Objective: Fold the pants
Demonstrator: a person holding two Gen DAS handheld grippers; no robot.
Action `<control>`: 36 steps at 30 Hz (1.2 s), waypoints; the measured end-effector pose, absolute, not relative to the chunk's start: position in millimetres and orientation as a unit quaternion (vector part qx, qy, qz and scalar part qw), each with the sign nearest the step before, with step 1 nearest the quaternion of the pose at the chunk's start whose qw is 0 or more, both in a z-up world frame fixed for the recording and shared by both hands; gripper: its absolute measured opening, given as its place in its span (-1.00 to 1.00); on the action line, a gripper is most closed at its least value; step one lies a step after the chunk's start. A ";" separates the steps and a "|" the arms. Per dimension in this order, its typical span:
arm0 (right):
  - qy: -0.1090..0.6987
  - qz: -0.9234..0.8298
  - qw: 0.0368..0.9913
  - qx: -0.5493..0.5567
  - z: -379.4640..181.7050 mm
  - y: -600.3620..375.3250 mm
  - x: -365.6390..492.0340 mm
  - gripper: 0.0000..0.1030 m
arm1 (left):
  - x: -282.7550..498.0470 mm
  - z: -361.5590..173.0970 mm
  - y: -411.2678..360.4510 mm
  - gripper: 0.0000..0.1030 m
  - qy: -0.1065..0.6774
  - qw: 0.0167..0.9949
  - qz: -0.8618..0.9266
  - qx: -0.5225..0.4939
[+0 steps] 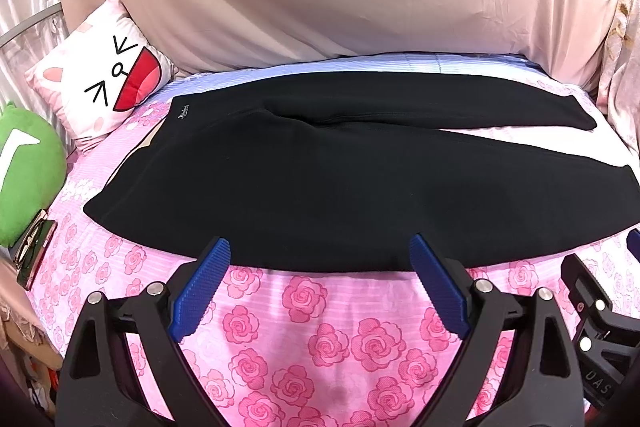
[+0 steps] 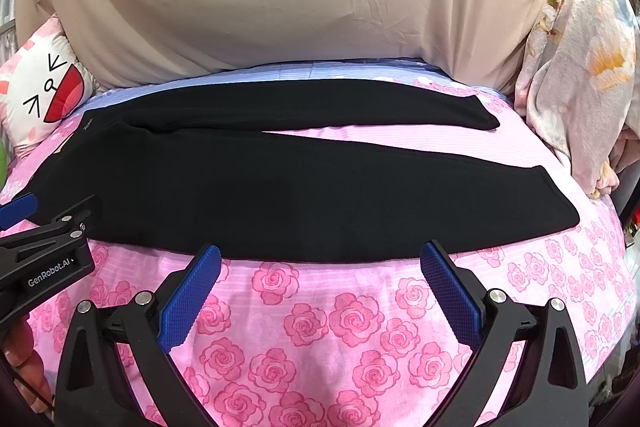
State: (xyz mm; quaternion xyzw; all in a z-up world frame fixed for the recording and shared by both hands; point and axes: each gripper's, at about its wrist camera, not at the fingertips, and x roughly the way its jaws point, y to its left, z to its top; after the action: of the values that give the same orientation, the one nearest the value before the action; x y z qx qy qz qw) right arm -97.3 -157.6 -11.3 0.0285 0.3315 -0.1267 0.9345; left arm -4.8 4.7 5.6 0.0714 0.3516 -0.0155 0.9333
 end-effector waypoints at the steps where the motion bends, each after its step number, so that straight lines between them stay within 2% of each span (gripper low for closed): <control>1: 0.332 -0.126 0.934 0.028 -11.2 -157.8 -97.2 0.90 | -4.7 5.6 4.7 0.73 0.352 0.933 -0.015 0.072; 15: 0.340 -0.124 0.931 0.042 -13.8 -178.3 -88.1 0.90 | 6.3 6.9 12.0 0.74 0.356 0.932 -0.009 0.070; 22: 0.334 -0.146 0.928 0.078 -3.6 -284.3 -58.4 0.90 | 38.0 13.0 30.8 0.81 0.342 0.937 0.026 0.070; 36: 0.382 -0.157 0.910 0.023 -9.2 -472.0 106.5 0.87 | 137.7 10.0 51.7 0.82 0.337 0.934 0.086 0.085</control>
State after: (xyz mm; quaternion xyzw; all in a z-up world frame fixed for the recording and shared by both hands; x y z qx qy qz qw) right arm 106.5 -472.0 -9.2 0.0226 0.3823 -0.1572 0.9103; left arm 137.7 51.7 10.0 0.0853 0.3371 0.0864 0.9336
